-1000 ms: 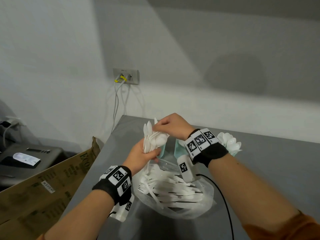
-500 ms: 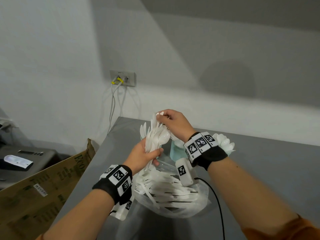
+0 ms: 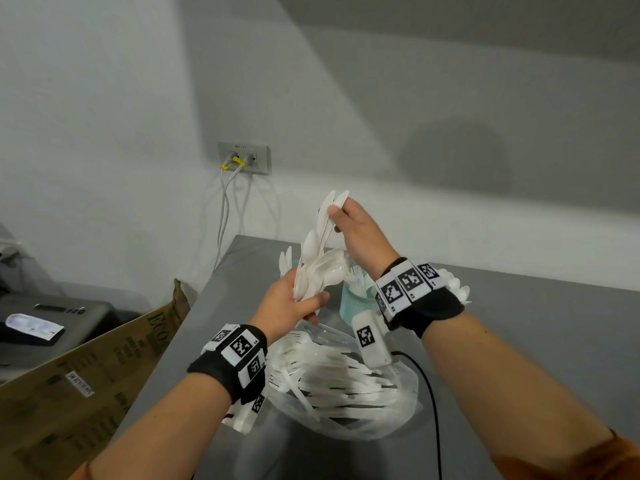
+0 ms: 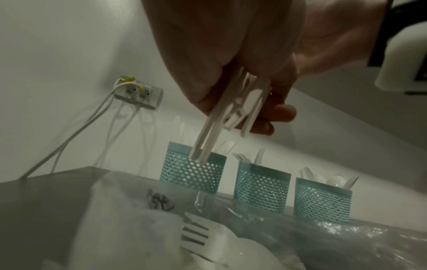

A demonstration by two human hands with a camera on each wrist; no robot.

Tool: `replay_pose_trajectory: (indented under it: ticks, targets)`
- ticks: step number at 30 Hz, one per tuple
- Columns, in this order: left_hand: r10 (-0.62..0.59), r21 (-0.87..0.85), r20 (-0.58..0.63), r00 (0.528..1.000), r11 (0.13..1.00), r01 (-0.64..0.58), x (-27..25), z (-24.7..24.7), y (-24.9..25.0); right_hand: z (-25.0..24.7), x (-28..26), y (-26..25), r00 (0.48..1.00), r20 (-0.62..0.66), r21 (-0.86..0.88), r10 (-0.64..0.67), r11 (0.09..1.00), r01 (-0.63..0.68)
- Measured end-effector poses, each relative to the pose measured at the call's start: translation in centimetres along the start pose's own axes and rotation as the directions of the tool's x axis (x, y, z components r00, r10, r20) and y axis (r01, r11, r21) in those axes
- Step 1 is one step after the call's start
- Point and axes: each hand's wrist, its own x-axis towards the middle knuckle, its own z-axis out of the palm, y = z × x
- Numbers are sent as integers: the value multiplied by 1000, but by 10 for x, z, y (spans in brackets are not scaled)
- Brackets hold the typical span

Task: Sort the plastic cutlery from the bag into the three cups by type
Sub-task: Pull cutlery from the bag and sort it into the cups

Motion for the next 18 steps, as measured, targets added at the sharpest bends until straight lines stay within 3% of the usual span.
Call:
replay_pose_trajectory:
  ticks: [5, 10, 13, 16, 18]
  targets:
    - [18, 77, -10, 1000, 997, -17, 0, -7, -3, -16, 13, -23, 975, -204, 74, -92, 991, 109]
    - [-14, 149, -93, 996, 988, 28, -2, -17, -11, -19, 29, -11, 859, -493, 48, -141, 981, 188]
    - [-49, 156, -173, 984, 985, 76, -2, -24, -16, -2, 34, 21, 888, -453, -8, -83, 996, 88]
    - [-25, 185, -222, 975, 980, 67, 0, -28, -18, 27, 29, 53, 957, -289, -137, 26, 988, -68]
    - [13, 234, -252, 968, 971, 48, 2, -29, -19, 43, 22, 67, 975, -187, -168, 122, 974, -154]
